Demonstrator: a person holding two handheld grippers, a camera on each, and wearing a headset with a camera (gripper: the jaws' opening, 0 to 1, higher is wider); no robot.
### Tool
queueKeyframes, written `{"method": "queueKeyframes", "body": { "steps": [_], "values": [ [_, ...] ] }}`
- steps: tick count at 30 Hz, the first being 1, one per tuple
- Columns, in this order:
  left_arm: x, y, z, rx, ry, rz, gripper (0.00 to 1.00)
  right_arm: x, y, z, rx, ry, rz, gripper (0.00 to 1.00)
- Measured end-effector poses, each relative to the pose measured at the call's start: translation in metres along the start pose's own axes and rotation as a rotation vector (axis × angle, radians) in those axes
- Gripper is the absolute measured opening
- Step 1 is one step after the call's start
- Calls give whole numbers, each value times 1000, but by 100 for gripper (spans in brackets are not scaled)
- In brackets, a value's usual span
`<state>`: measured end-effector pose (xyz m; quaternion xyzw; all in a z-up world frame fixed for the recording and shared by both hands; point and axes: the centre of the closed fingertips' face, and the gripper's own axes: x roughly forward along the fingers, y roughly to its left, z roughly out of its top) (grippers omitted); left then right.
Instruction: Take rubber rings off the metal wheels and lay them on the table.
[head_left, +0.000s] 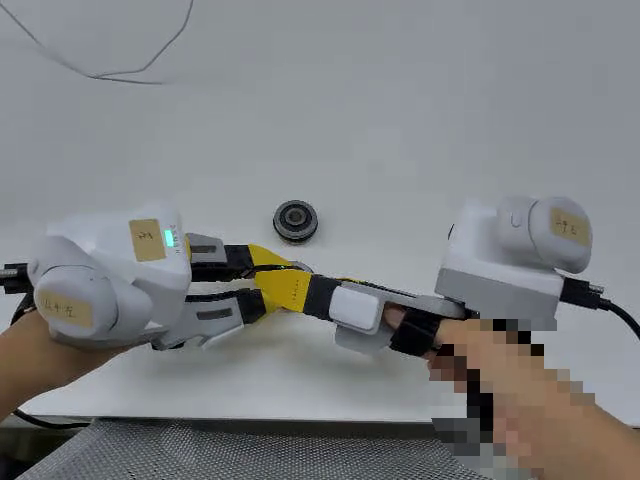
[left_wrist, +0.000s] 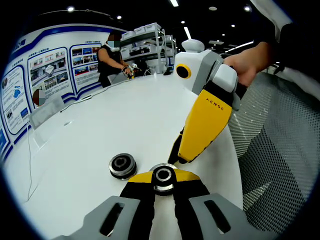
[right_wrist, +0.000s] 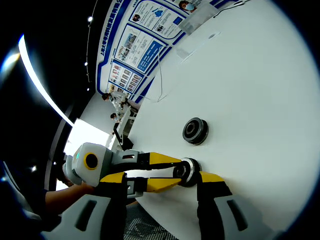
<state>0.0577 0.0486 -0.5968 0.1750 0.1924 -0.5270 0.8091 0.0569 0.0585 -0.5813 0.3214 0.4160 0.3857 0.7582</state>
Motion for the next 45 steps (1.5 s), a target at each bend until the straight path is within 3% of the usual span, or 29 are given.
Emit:
{"method": "queueKeyframes", "body": {
  "steps": [15,23,45],
  "values": [
    [0,1,0,-1,-3,0,13,2,-6,3,40,-8,13,52],
    [0,1,-1,0,-3,-1,13,-1,-4,2,25,-7,7,51],
    [0,0,0,1,-5,-1,13,-3,-23,1,63,-1,-57,22]
  ]
}}
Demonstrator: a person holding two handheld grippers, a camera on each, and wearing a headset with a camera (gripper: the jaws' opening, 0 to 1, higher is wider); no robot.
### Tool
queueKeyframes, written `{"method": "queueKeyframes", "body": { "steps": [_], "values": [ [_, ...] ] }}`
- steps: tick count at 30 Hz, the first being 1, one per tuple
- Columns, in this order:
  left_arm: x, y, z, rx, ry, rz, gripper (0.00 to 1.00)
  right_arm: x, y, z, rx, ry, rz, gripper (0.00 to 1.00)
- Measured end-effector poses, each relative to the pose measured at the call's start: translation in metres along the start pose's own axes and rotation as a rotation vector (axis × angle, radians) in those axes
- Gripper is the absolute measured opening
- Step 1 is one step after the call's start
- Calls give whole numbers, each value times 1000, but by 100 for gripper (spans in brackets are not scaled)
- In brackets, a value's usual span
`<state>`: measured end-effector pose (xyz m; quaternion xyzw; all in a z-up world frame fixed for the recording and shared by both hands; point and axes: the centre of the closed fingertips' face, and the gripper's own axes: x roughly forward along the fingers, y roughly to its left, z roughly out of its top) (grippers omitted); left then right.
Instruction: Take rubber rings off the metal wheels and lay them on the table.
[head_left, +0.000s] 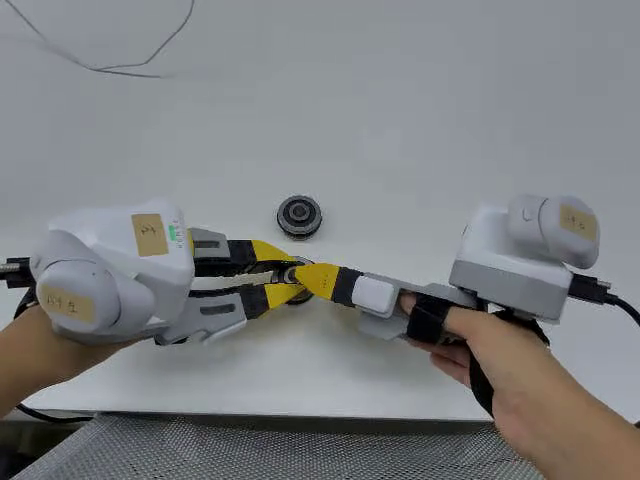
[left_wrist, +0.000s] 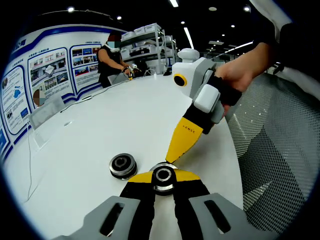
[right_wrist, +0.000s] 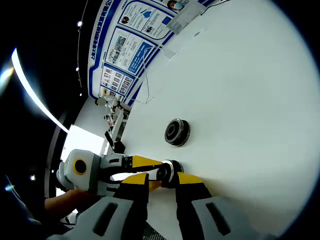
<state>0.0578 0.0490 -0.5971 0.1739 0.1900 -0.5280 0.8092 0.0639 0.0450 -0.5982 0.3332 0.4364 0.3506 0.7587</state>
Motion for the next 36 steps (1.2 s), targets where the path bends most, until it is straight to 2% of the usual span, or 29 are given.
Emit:
{"method": "queueKeyframes", "body": {
  "steps": [8,17,36],
  "values": [
    [0,0,0,2,-1,0,13,1,-9,0,-3,6,-40,11],
    [0,0,0,6,-4,0,13,3,-14,2,-37,17,-78,5],
    [0,1,-1,4,2,3,13,2,-13,2,-39,45,-108,2]
  ]
}}
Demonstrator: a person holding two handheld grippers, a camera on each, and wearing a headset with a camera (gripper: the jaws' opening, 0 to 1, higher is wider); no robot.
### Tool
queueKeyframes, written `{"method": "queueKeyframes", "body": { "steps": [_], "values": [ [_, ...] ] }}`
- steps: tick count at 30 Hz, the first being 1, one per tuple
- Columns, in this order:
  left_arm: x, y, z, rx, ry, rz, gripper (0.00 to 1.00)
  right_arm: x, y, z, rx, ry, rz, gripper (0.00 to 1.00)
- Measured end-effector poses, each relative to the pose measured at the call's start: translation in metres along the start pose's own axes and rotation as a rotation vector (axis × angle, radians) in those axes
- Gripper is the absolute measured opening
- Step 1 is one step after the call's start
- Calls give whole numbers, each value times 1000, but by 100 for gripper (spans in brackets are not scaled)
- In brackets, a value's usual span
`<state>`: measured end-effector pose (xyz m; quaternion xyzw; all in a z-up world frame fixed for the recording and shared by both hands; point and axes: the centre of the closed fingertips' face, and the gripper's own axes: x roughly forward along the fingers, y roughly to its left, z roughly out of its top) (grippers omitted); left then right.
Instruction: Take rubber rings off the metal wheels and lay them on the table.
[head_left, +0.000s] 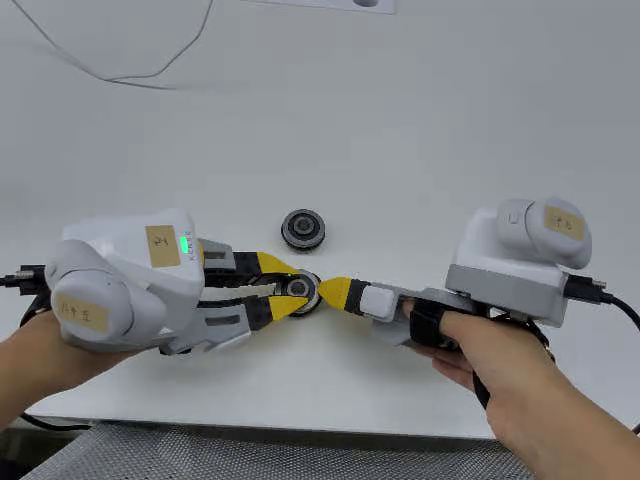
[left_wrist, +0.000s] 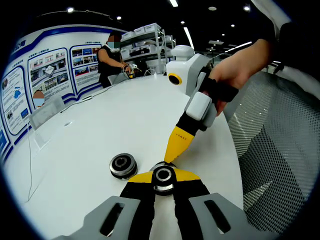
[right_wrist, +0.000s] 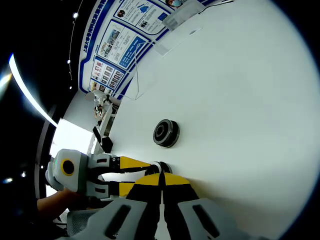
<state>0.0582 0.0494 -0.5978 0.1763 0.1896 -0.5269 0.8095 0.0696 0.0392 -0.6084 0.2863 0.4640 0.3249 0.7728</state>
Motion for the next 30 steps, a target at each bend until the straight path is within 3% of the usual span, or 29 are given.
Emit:
{"method": "queueKeyframes", "body": {
  "steps": [10,30],
  "values": [
    [0,0,-1,4,19,-2,13,0,-2,1,1,12,-35,0],
    [0,2,-4,2,23,8,13,0,1,2,-13,7,-34,0]
  ]
}}
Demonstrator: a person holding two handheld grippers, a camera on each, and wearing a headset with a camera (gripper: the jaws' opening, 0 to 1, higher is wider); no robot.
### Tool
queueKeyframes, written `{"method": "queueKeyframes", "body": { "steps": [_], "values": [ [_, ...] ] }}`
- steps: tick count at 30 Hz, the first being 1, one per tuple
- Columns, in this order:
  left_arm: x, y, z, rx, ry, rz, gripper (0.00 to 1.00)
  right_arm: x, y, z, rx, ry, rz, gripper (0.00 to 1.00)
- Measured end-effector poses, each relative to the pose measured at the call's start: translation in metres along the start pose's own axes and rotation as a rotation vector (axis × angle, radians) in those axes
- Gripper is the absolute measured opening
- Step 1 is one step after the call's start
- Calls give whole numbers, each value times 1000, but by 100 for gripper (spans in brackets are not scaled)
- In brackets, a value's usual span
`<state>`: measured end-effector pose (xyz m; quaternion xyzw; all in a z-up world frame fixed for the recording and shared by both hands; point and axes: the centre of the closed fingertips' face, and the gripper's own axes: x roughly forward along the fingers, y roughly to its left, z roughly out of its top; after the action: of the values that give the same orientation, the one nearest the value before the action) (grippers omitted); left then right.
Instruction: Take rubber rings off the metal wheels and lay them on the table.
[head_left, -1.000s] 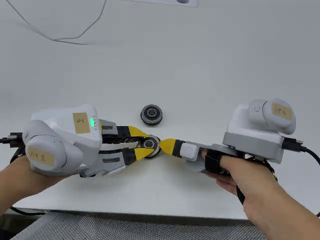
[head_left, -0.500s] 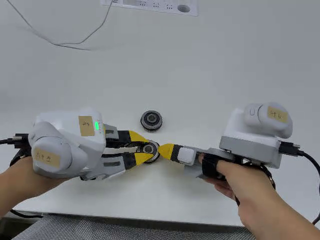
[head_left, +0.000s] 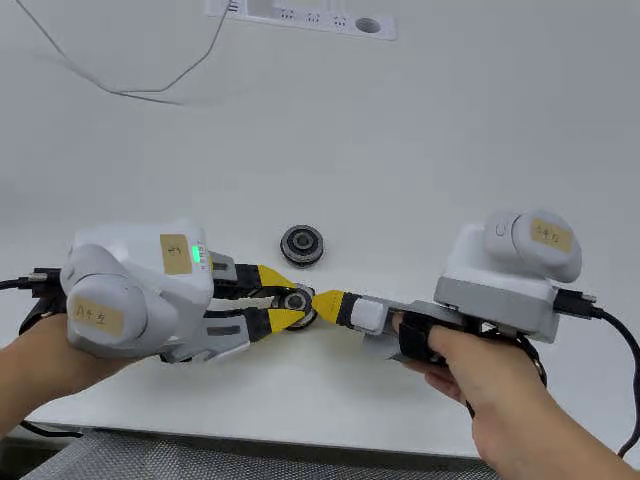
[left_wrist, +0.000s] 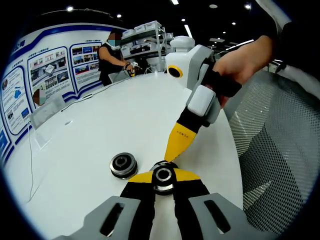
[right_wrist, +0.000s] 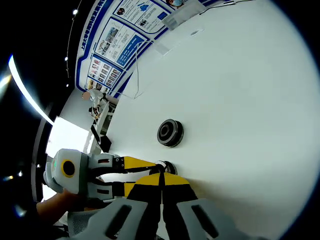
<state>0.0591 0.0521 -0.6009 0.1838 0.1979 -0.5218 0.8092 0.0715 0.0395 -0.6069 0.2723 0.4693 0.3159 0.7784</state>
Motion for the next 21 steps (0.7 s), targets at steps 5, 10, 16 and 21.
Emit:
{"method": "queueKeyframes", "body": {
  "steps": [5,10,16,21],
  "values": [
    [0,0,0,0,0,1,13,-2,3,-1,-21,-9,2,0],
    [0,0,0,2,-1,2,13,-2,7,-1,-47,-12,2,0],
    [0,0,-1,2,-1,2,13,-1,13,-2,-86,-5,10,0],
    [0,0,-1,2,-3,3,13,0,14,-1,-99,0,10,0]
  ]
}}
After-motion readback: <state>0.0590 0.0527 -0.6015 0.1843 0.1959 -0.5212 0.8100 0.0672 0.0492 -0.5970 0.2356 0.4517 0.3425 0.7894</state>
